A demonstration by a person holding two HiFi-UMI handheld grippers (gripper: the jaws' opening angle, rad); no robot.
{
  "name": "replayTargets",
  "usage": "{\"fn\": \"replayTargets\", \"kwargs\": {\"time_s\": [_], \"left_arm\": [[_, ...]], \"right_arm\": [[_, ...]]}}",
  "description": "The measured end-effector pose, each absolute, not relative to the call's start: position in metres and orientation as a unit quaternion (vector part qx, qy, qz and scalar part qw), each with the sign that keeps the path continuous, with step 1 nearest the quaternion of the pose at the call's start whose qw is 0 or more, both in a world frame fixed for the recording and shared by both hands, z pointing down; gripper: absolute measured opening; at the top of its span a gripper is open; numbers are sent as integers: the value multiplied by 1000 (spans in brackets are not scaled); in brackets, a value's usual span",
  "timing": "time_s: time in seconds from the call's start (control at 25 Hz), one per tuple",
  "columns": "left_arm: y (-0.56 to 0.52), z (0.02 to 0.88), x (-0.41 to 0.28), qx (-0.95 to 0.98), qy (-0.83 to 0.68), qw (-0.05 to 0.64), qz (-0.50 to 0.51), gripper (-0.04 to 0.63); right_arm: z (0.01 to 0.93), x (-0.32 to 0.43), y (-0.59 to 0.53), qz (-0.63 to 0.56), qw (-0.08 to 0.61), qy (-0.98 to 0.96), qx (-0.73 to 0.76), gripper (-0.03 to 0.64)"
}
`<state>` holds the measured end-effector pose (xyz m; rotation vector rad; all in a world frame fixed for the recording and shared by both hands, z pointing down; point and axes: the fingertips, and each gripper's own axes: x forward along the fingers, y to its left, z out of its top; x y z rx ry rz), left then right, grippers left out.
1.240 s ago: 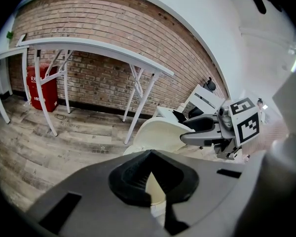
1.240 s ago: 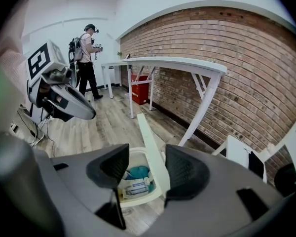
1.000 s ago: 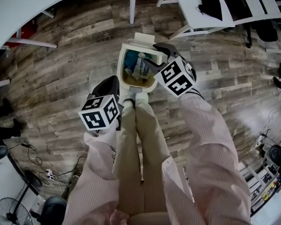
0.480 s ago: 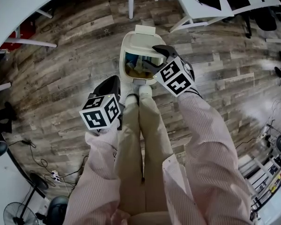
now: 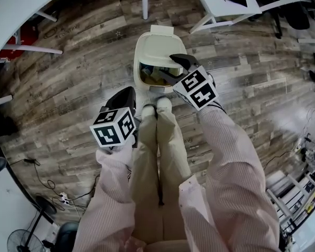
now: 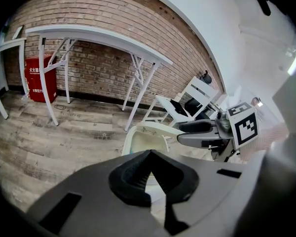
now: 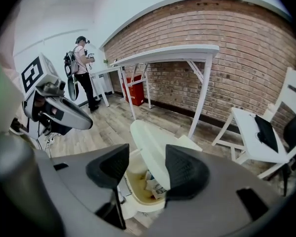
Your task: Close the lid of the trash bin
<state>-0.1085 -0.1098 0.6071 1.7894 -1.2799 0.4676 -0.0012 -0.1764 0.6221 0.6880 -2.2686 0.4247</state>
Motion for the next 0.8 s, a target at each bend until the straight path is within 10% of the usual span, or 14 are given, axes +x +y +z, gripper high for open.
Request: {"fn": "replayTargets", "kwargs": {"time_s": [0.8], "left_arm": [[-87,643,-90,694,-530,454,178,-8]], "right_arm": [[666,0,-143,281,290,-875,267,123]]}}
